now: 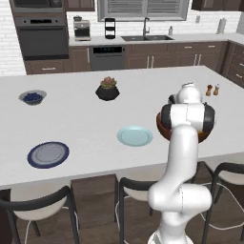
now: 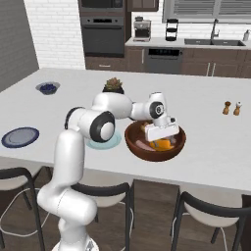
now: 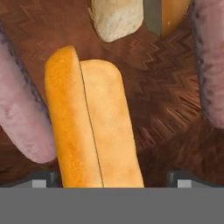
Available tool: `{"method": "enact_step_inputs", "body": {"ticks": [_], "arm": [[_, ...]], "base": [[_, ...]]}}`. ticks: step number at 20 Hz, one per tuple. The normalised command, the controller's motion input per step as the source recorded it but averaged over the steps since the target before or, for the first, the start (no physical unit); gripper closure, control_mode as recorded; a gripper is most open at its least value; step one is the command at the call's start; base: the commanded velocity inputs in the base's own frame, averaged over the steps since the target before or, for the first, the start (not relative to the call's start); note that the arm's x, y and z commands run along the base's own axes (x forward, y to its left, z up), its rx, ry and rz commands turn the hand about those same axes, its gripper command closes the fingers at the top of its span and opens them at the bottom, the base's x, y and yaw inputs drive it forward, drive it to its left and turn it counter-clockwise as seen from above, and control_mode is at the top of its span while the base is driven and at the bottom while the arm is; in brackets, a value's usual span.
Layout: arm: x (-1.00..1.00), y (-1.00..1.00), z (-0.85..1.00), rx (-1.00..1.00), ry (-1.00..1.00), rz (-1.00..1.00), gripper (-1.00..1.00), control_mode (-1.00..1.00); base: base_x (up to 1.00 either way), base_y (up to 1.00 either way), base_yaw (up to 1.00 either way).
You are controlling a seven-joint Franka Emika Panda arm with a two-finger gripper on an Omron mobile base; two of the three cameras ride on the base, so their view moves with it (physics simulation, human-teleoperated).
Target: Place one bun and one sausage from the bowl on each plate.
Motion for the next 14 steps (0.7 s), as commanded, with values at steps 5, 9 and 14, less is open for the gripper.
{"method": "enact_step_inputs", "body": {"ticks": [5, 9, 14], "arm": [[-0.23, 0.18, 0.00, -0.01, 0.00, 0.17, -1.00, -1.00], [-0.02, 0.07, -0.12, 0.00, 0.00, 0.14, -1.00, -1.00], [0.00, 0.00, -0.07, 0.00, 0.00, 0.09, 1.00, -1.00]], "base": [[0.00, 0.00, 0.00], [0.00, 0.00, 0.00], [0.00, 0.00, 0.00]]}}
